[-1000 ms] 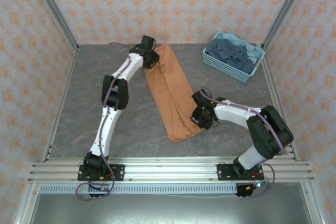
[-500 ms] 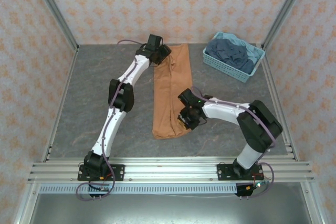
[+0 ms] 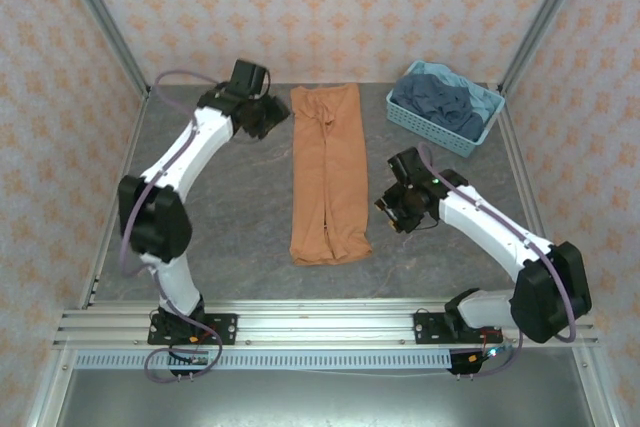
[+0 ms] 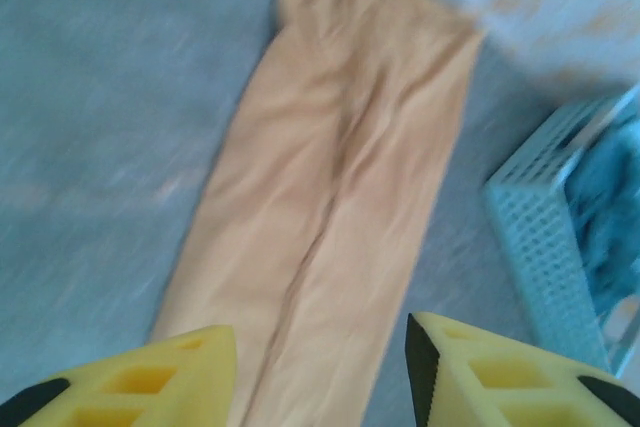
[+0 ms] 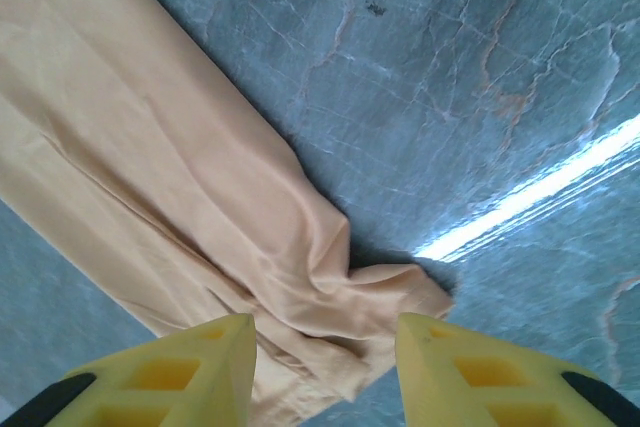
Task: Fold and stack the t-shirts
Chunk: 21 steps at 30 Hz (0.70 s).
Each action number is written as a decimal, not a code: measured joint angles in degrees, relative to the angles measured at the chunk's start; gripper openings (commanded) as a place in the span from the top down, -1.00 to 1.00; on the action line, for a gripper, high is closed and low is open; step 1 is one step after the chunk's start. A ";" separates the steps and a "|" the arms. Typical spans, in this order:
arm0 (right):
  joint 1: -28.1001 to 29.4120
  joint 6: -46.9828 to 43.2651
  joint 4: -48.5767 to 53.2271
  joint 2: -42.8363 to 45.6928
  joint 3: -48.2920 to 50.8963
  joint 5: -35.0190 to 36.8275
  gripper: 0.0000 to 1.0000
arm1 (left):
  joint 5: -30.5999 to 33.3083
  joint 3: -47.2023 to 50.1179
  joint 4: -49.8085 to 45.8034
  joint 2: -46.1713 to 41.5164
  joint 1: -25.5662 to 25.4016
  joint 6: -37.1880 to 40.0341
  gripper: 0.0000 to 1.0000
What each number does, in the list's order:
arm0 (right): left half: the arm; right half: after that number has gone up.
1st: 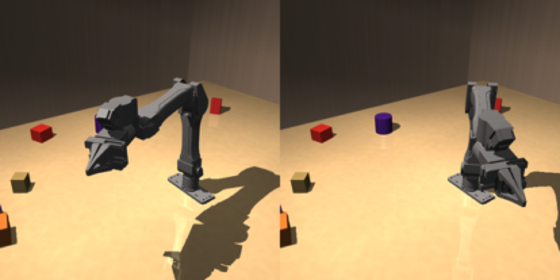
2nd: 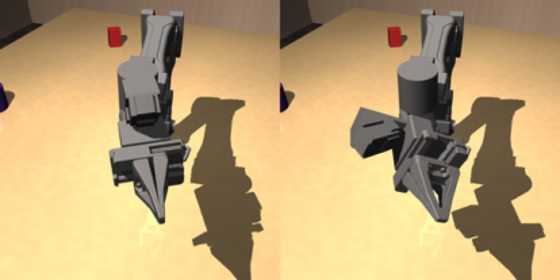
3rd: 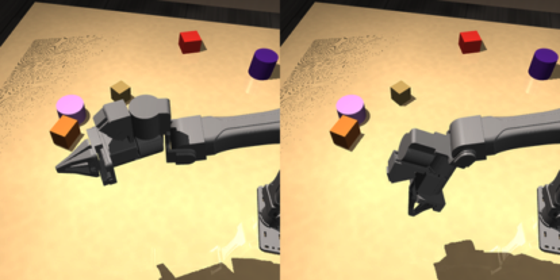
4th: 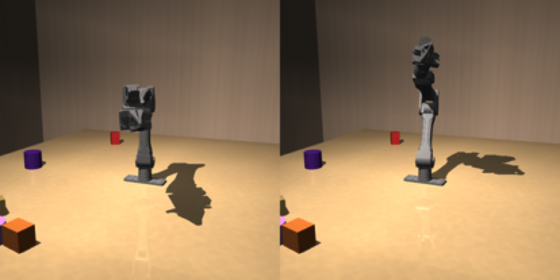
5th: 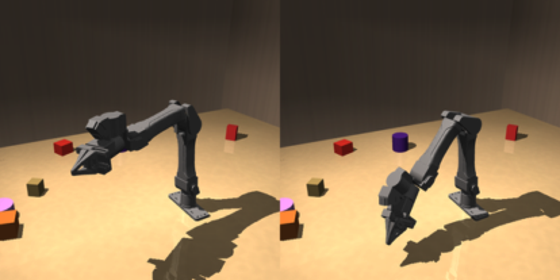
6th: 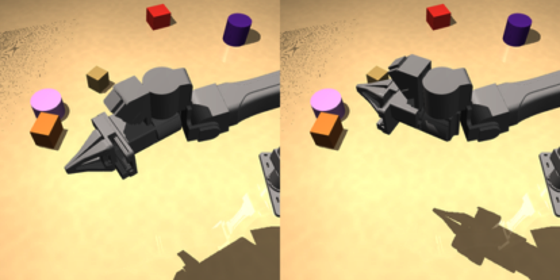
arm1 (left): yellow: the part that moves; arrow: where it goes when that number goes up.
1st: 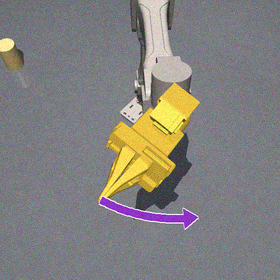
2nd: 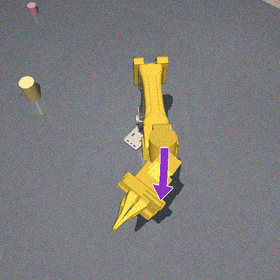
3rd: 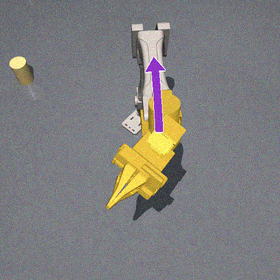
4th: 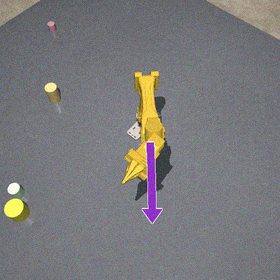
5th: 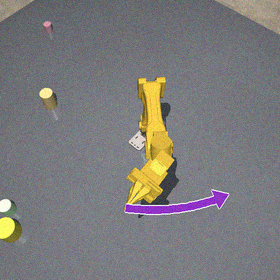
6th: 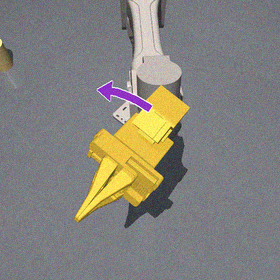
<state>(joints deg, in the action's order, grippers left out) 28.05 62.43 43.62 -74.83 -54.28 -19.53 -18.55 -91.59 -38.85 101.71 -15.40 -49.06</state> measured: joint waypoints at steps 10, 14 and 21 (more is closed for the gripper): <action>1.27 -16.24 0.50 -7.54 2.01 -7.23 0.06 | -9.94 44.78 4.02 -16.81 -10.34 -6.19 0.12; 4.13 -18.64 -1.01 -11.87 3.65 -8.41 0.08 | -10.45 48.43 8.66 -17.94 -14.23 -9.62 0.10; 5.35 -19.85 -4.00 -14.82 4.72 -8.37 0.18 | -10.43 48.85 14.60 -17.27 -20.65 -13.07 0.11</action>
<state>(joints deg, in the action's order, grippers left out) 33.41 42.59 39.62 -89.65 -49.56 -27.90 -28.97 -42.74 -24.25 84.44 -36.05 -62.13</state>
